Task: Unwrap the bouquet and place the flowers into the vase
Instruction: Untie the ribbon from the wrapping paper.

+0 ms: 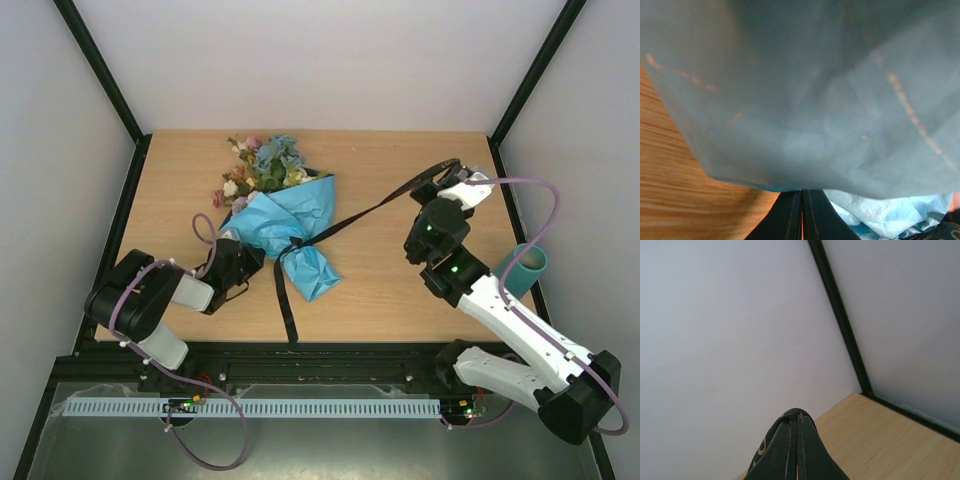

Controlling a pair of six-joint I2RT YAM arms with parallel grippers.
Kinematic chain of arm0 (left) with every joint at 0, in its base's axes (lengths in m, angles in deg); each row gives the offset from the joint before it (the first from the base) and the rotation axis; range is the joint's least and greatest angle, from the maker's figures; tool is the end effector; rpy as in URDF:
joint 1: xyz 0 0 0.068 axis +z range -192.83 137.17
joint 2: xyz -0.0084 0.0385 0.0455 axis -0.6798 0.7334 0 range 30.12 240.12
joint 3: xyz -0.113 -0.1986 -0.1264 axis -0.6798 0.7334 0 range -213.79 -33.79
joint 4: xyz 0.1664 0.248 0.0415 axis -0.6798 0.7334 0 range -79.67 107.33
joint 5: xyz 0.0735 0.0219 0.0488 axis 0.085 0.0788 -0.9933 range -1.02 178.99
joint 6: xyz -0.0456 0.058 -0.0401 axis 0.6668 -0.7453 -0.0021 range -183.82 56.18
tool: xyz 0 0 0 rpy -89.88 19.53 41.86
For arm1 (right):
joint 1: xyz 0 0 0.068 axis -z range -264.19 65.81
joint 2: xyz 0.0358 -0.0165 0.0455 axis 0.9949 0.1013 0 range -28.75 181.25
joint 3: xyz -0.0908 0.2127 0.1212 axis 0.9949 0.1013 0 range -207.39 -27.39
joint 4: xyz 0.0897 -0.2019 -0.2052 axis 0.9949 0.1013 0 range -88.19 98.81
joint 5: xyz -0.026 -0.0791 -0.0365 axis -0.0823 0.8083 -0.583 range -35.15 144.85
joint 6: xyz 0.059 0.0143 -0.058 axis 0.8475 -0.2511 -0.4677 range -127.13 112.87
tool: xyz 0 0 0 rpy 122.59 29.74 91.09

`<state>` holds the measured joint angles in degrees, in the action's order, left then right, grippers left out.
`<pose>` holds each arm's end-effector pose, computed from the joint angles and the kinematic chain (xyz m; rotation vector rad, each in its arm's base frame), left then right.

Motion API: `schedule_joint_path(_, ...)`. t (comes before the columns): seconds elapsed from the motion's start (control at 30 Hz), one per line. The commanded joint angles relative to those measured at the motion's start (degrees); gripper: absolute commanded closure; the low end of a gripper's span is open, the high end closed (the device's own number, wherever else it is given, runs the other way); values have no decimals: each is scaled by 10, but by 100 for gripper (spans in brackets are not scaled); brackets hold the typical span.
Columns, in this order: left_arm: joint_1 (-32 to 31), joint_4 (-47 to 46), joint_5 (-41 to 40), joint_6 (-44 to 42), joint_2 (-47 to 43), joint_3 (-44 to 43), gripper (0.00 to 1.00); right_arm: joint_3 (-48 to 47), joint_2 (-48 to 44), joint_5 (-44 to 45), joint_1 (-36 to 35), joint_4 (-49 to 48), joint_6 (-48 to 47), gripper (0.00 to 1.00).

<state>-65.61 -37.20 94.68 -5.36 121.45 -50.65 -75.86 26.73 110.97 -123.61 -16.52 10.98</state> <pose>0.2662 -0.1197 0.0378 -0.6059 2.1009 -0.9552 0.2571 0.1324 0.3681 0.5569 1.3527 0.1469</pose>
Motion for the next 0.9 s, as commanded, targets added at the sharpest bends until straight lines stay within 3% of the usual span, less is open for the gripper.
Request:
schedule_joint_path(0.0, 5, -20, 2, -10, 28, -12, 98, -46, 14, 32, 40, -8, -38, 99)
schedule_joint_path(0.2, 5, -30, 16, -12, 50, -25, 98, -72, 31, 32, 92, 6, -53, 99)
schedule_joint_path(0.43, 5, -29, 25, -13, 51, -30, 97, -79, 57, 13, 101, 56, -39, 99)
schedule_joint_path(0.63, 5, 9, 35, -15, 1, -26, 73, -53, 78, -97, 101, 138, 18, 99)
schedule_joint_path(0.7, 3, 46, 30, -23, -29, -28, 69, -37, 82, -130, 101, 160, 40, 91)
schedule_joint_path(0.87, -13, 144, 8, -52, -114, -27, 61, -29, 108, -182, 100, 239, 94, 54)
